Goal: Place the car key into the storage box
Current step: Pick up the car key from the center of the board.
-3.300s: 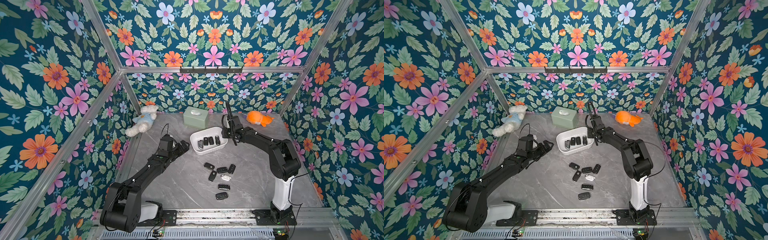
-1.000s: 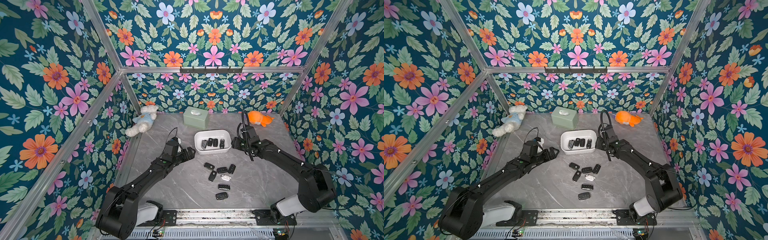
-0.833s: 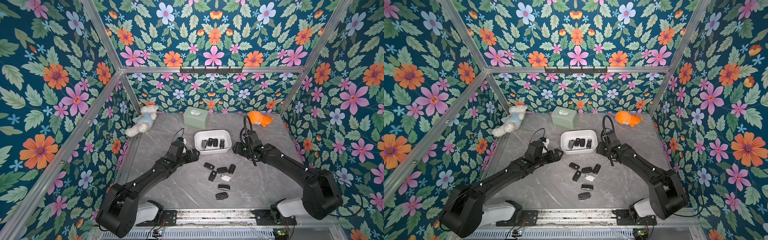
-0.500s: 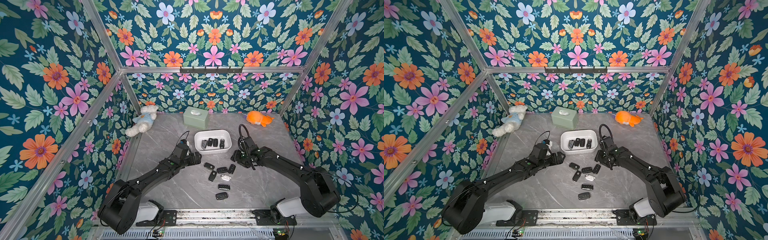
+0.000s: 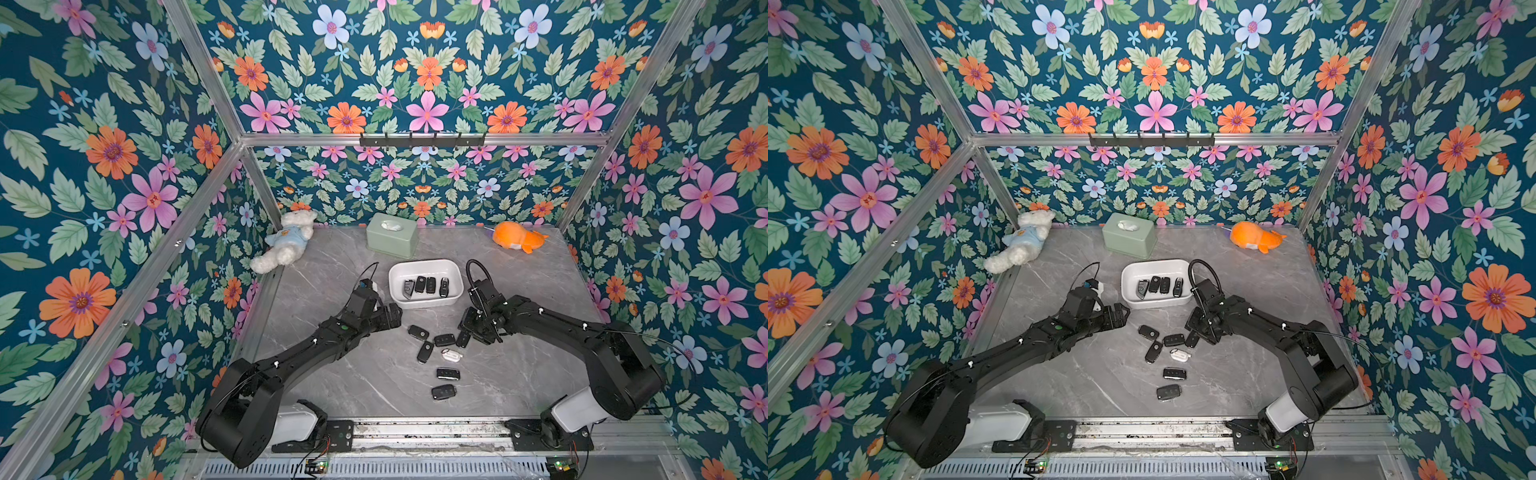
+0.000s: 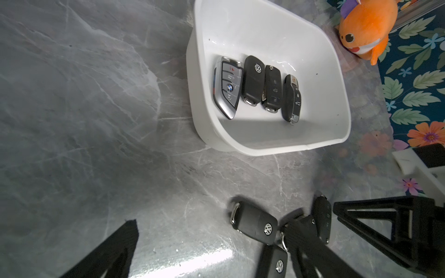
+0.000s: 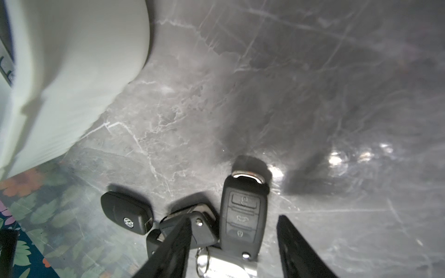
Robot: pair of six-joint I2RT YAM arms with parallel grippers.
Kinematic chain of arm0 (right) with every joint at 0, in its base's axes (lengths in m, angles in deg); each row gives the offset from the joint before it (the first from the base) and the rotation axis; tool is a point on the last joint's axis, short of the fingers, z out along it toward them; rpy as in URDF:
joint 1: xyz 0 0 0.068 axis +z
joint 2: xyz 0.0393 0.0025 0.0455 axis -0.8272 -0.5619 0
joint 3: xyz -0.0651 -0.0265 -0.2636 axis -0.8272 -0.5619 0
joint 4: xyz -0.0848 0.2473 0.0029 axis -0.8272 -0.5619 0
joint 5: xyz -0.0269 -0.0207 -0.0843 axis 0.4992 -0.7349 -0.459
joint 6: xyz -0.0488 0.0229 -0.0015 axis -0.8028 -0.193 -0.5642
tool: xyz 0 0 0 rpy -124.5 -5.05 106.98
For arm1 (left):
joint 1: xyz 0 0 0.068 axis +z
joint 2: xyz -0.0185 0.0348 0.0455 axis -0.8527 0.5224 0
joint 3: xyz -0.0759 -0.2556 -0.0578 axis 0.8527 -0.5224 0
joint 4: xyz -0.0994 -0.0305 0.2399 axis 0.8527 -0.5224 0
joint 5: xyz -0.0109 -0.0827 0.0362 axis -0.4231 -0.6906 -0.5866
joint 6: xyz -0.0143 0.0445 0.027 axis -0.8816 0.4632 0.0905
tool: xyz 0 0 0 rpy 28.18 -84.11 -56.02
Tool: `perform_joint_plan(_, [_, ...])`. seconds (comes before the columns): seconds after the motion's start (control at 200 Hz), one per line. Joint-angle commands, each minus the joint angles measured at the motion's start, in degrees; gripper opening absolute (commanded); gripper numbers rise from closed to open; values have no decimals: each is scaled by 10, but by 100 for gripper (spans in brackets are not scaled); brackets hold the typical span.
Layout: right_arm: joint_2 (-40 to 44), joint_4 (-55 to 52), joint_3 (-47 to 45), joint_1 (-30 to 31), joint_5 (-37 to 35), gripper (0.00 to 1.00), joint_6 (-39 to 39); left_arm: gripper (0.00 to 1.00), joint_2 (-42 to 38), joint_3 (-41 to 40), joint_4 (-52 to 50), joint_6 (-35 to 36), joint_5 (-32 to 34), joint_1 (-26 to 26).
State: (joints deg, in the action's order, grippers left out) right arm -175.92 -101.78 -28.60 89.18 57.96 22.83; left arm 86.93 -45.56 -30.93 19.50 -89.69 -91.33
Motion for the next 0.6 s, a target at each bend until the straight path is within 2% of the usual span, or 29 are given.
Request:
perform_joint_plan(0.0, [-13, -22, 7, 7, -17, 59, 9, 99, -2, -2, -1, -2, 12, 0])
perform_joint_plan(0.285, [-37, -22, 9, 22, -31, 58, 15, 99, -5, -4, -3, -3, 19, 1])
perform_joint_plan(0.535, [-53, -36, 23, 34, -55, 51, 10, 99, -9, -6, -4, -6, 23, 1])
perform_joint_plan(0.595, [-80, -44, 29, 39, -65, 50, 8, 99, -10, -8, -4, -6, 24, 1])
